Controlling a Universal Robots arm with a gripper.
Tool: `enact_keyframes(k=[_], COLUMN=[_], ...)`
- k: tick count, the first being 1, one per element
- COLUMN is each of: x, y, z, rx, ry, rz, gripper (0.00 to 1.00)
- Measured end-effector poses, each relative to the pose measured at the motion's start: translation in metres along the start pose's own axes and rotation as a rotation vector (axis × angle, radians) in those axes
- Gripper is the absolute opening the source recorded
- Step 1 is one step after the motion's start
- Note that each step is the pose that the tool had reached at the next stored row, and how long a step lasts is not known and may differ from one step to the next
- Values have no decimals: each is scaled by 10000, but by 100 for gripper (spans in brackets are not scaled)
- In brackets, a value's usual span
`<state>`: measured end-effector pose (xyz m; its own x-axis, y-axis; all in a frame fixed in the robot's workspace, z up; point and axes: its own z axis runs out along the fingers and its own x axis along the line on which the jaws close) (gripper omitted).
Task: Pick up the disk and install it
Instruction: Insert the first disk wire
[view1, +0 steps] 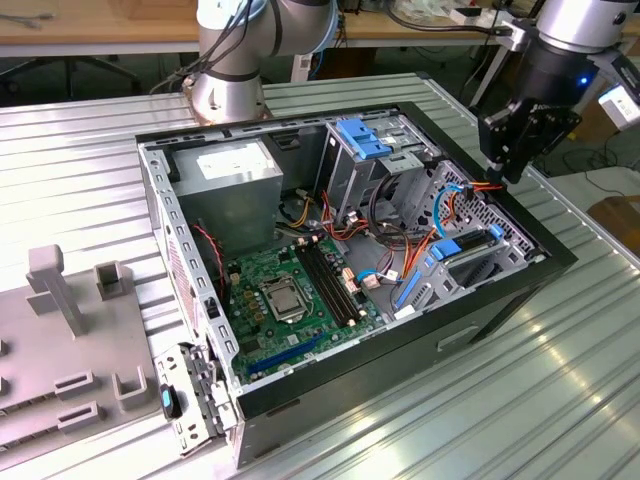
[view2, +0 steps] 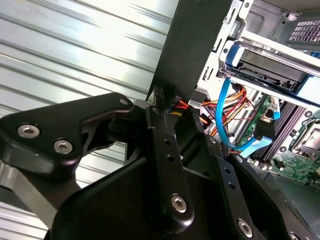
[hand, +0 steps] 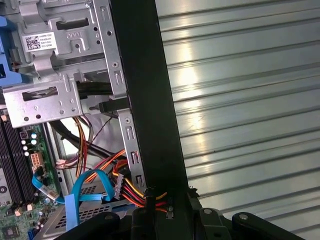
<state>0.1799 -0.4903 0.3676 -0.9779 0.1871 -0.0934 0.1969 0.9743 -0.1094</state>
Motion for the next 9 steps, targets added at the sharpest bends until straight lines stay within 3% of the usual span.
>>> enact_keyframes(k=[3, 5, 7, 9], x=[-10, -11, -11, -12], y=[3, 3, 1, 1], z=[9, 13, 16, 23], rx=[5, 9, 11, 6], ry=[5, 9, 10, -31], rz=[49, 90, 117, 176], gripper=[36, 27, 27, 27])
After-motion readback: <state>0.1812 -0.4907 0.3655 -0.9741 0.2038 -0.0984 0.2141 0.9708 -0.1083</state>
